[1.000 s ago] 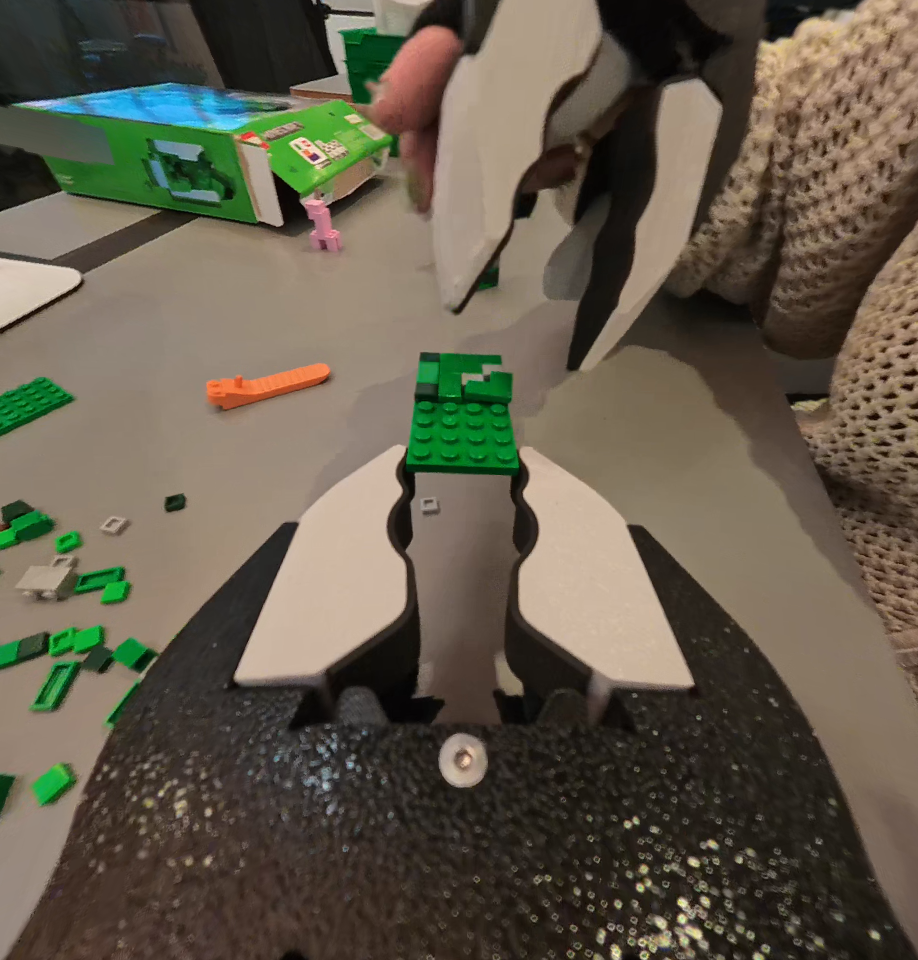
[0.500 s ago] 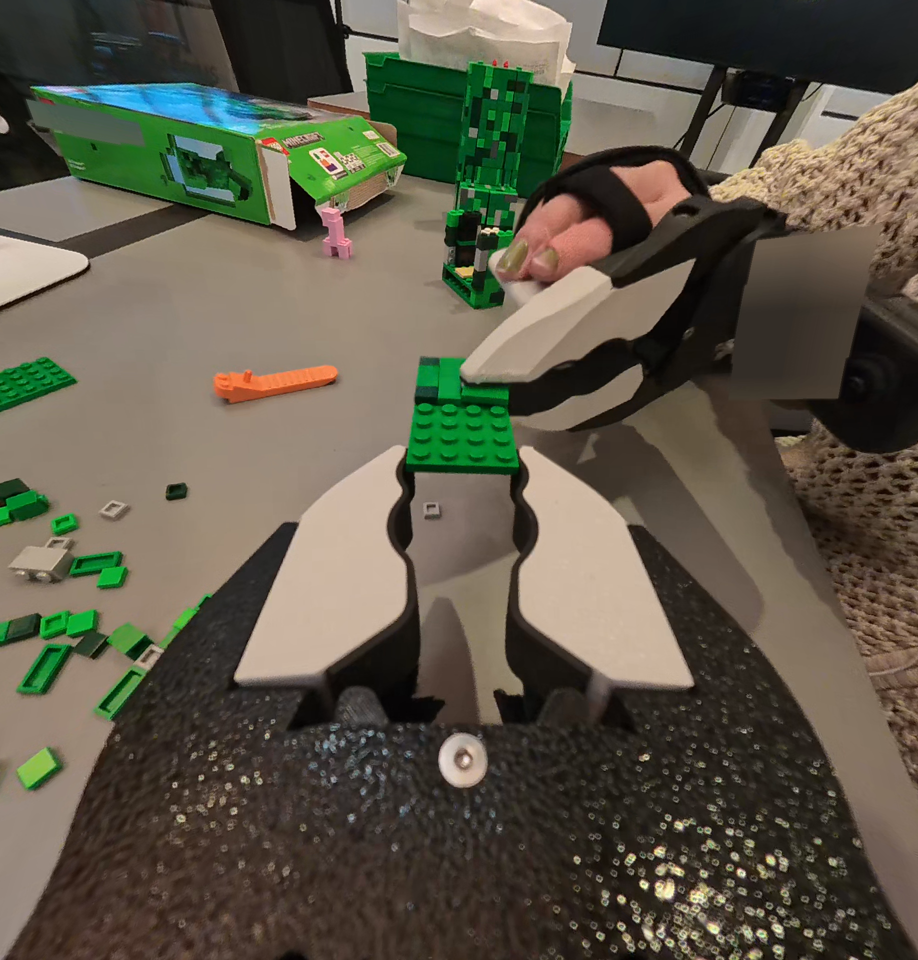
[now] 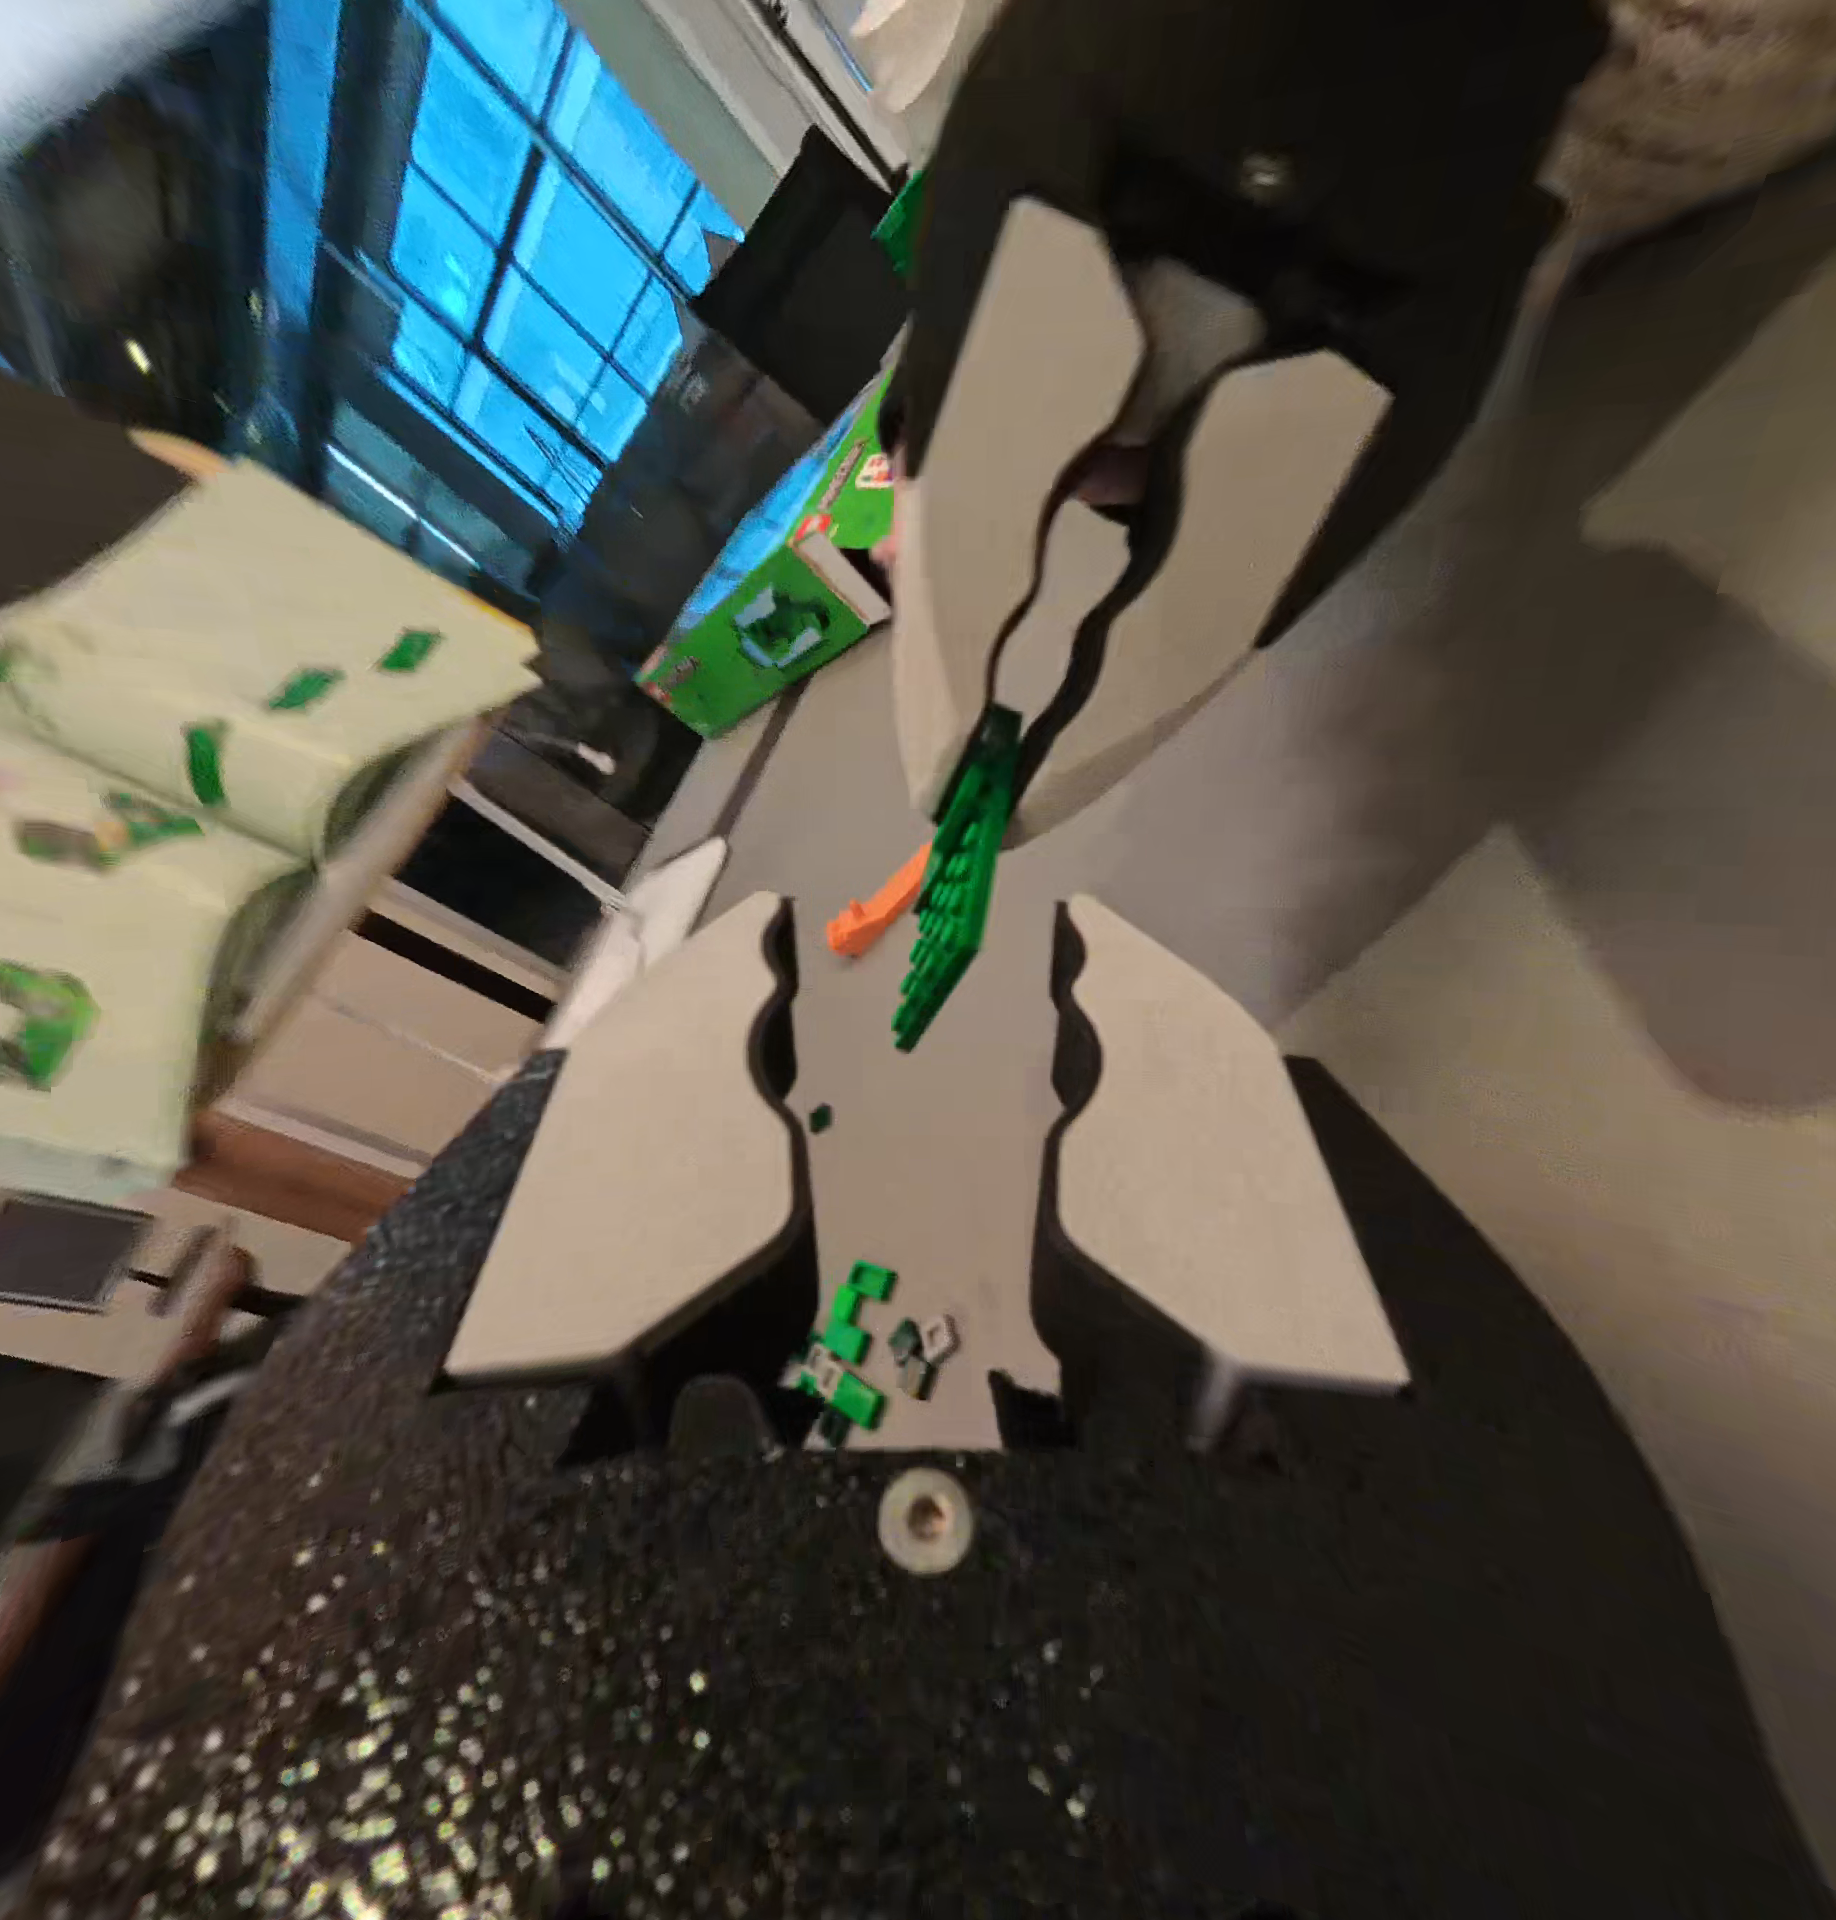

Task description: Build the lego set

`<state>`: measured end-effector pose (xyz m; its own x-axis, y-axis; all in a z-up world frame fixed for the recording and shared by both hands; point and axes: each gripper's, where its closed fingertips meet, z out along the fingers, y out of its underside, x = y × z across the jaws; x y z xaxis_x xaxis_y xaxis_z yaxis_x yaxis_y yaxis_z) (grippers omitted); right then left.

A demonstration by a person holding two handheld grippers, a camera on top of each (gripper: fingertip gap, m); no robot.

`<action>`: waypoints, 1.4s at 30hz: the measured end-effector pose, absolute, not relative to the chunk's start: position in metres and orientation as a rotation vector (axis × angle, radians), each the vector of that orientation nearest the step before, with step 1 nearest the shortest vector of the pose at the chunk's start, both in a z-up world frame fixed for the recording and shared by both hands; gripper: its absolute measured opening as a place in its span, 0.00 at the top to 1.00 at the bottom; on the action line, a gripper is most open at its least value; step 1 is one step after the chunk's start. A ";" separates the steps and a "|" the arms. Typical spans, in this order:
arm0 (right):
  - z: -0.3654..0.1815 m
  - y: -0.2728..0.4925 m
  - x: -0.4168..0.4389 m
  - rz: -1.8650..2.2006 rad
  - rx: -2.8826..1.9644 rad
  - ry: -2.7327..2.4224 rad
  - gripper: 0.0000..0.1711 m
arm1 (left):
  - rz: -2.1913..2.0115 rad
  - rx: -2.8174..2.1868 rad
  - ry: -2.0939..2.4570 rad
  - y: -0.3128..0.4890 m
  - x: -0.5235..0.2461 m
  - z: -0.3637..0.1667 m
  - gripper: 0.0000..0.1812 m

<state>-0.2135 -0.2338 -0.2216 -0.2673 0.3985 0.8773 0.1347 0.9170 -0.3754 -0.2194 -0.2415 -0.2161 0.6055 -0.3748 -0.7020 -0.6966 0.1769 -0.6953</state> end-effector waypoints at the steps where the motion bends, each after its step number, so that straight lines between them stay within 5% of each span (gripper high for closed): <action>1: -0.223 -0.234 -0.213 0.286 -0.412 -1.856 0.95 | 0.323 -1.405 0.997 -0.242 -0.216 -0.216 0.80; 3: -0.225 -0.235 -0.213 0.321 -0.424 -1.878 0.95 | 0.336 -1.377 1.028 -0.244 -0.211 -0.216 0.94; 6: -0.228 -0.237 -0.211 0.397 -0.457 -1.933 0.95 | 0.307 -1.383 1.075 -0.247 -0.207 -0.221 0.97; 11: -0.232 -0.234 -0.209 0.430 -0.497 -1.999 0.95 | 0.275 -1.426 1.041 -0.244 -0.206 -0.224 0.97; 14: -0.233 -0.236 -0.209 0.461 -0.523 -2.033 0.95 | 0.337 -1.400 1.023 -0.240 -0.207 -0.222 0.86; 21: -0.235 -0.244 -0.207 0.480 -0.513 -2.094 0.95 | 0.357 -1.372 1.107 -0.244 -0.200 -0.229 0.96; 42: -0.246 -0.246 -0.202 0.436 -0.596 -2.134 0.94 | 0.247 -1.470 1.141 -0.245 -0.195 -0.241 0.97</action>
